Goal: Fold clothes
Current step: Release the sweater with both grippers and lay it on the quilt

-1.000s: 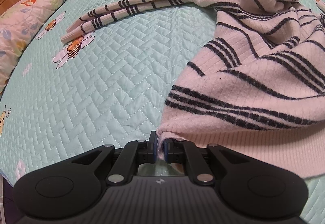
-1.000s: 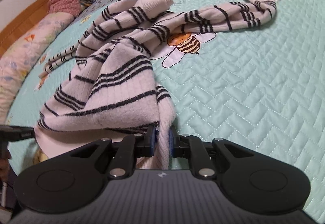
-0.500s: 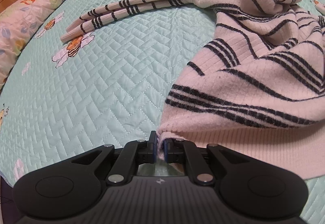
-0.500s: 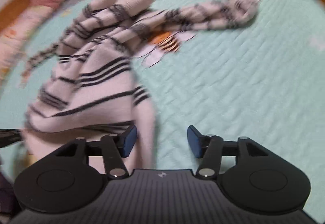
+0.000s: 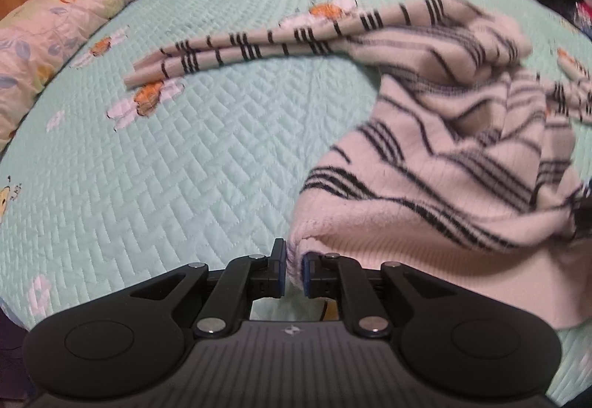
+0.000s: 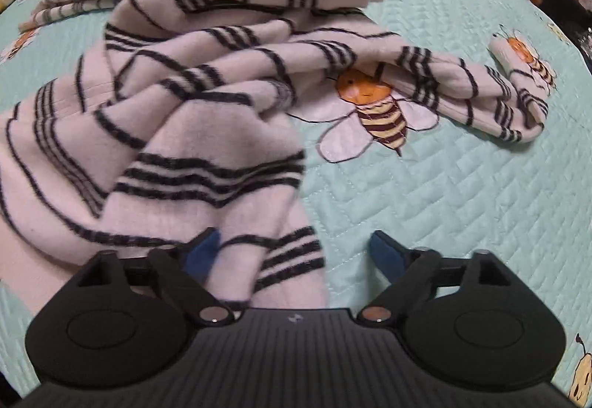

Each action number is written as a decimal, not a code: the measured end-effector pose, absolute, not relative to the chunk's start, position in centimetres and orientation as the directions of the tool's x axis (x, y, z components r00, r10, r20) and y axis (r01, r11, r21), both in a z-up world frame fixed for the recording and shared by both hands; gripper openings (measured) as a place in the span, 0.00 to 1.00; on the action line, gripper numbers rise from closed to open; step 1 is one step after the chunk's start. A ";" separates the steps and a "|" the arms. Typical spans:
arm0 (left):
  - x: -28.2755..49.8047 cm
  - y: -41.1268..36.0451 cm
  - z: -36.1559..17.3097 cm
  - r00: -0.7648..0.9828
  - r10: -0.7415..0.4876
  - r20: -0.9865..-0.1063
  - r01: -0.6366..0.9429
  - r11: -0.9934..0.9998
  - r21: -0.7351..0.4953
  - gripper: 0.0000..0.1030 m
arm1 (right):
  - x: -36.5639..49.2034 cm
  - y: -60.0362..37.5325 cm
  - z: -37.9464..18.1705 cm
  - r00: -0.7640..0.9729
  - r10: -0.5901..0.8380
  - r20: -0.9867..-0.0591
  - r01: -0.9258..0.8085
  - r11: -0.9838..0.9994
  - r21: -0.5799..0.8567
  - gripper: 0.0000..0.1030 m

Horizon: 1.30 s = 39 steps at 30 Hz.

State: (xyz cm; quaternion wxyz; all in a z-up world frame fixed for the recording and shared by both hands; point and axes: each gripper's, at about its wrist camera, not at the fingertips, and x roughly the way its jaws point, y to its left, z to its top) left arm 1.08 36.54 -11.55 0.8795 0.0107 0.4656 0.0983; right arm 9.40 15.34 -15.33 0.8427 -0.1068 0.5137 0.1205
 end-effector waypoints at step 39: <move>3.8 32.5 -12.6 0.589 0.094 -0.803 -0.043 0.995 0.085 0.38 | 10.8 16.1 -16.2 0.405 0.039 -0.913 -0.383 0.915 -0.131 1.00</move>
